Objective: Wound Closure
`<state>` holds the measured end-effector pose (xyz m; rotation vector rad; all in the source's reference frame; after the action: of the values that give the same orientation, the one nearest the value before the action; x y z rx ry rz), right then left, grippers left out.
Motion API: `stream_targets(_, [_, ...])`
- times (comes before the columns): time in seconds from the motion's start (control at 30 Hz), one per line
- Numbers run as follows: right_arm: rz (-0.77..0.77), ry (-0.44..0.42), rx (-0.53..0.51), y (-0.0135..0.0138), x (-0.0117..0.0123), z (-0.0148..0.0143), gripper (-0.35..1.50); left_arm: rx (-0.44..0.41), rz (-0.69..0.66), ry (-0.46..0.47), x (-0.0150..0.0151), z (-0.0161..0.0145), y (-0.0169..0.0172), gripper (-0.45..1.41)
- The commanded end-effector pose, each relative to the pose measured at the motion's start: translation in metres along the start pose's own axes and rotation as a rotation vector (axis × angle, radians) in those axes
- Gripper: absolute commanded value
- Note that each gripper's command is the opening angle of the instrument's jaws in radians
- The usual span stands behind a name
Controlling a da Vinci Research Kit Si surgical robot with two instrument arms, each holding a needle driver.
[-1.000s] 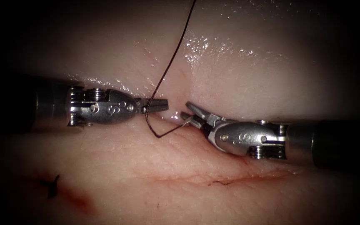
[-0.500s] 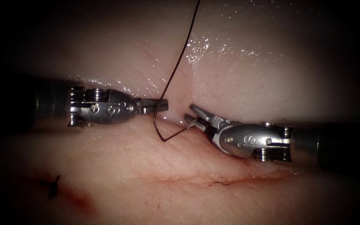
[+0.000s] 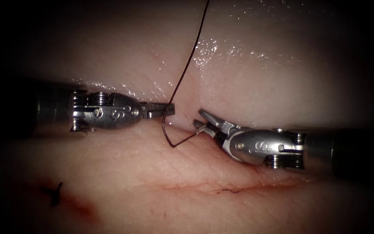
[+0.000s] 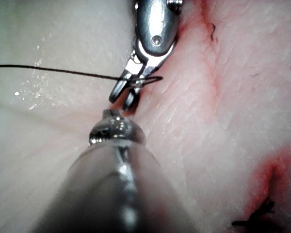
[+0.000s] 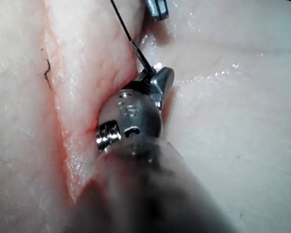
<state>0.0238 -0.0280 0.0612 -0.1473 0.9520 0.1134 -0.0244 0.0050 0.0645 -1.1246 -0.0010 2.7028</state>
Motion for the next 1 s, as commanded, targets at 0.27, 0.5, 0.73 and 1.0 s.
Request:
stream_targets(0.27, [0.028,-0.013,0.017,-0.0009,-0.0003,0.0007,-0.35,-0.002,0.005,0.000,-0.0001,0.0006,0.0002,-0.45])
stream_targets(0.5, [0.028,-0.017,0.021,-0.0009,-0.0004,0.0006,-0.35,-0.003,0.004,0.000,0.0000,0.0006,0.0002,-0.45])
stream_targets(0.73, [0.059,-0.017,0.021,-0.0008,-0.0003,0.0006,-0.35,-0.002,0.003,0.000,0.0001,0.0005,0.0002,-0.45])
stream_targets(1.0, [0.178,0.064,-0.059,0.0034,0.0021,-0.0007,-0.35,-0.007,0.007,0.007,0.0009,0.0010,0.0008,-0.45])
